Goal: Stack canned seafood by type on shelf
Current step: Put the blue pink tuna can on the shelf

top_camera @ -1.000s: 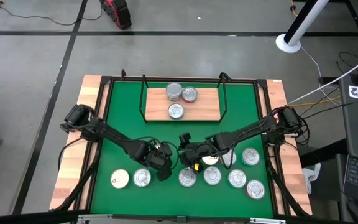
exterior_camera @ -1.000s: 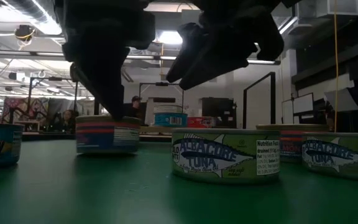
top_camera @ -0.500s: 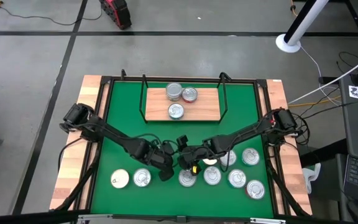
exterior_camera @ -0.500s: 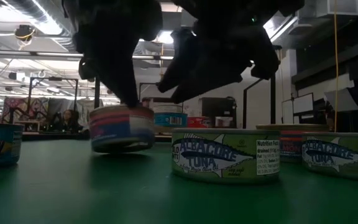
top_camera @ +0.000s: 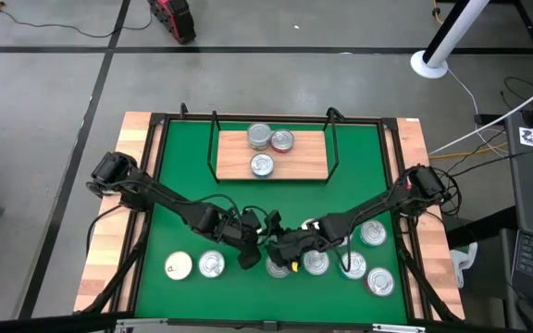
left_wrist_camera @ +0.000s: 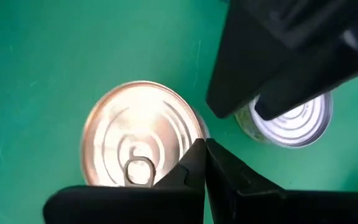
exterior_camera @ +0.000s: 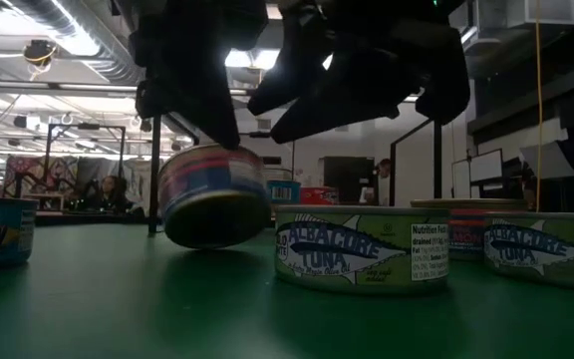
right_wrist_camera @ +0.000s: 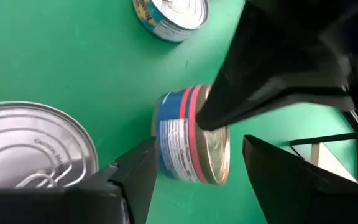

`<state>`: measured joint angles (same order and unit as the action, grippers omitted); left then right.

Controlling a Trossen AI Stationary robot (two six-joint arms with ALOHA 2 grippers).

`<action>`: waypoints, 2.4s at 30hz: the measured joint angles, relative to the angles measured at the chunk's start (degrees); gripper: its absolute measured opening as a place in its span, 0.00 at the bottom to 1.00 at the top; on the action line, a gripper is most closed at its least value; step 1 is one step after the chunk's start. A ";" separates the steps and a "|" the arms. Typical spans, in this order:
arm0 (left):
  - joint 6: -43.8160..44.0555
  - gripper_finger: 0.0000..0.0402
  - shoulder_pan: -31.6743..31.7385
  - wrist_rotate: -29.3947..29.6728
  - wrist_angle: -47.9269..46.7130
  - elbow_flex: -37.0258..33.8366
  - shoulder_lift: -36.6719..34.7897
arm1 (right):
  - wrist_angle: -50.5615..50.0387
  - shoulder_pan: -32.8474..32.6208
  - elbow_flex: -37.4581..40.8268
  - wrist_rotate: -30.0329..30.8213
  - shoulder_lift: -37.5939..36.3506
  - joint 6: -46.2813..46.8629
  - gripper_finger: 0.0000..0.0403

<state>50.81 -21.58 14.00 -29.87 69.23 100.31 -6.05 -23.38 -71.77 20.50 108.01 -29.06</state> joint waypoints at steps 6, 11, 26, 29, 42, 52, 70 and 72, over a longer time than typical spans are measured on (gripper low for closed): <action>0.04 0.00 -0.04 -0.02 0.88 0.00 -0.85 | 0.10 -0.76 0.33 5.86 0.00 0.25 0.58; -0.16 0.00 0.00 -0.03 1.01 0.00 -0.94 | 0.15 -0.76 0.33 5.48 0.00 0.53 0.58; -0.22 0.00 0.00 -0.04 0.97 0.00 -0.94 | -0.10 -0.76 0.33 3.93 0.00 3.99 0.58; -0.22 0.00 0.00 -0.07 0.97 0.00 -0.94 | 0.14 -0.76 0.33 3.93 0.45 5.05 0.58; -0.24 0.00 0.00 -0.11 0.85 0.00 -0.94 | 0.43 -1.72 0.35 7.35 3.47 5.11 0.58; -0.24 0.00 0.38 -0.08 0.93 -0.02 -0.94 | 1.97 -1.77 0.36 9.90 5.33 5.09 0.58; -14.92 0.08 -2.46 -6.85 2.67 -0.02 -0.81 | 1.69 -1.77 0.33 9.46 5.33 4.79 0.58; -16.98 0.14 -3.12 -6.86 2.68 -0.02 -0.81 | 1.69 -1.77 0.33 9.44 5.33 4.79 0.58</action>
<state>33.83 -24.70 7.14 -27.19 69.21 99.50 -4.36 -25.15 -71.44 29.93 113.34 -24.27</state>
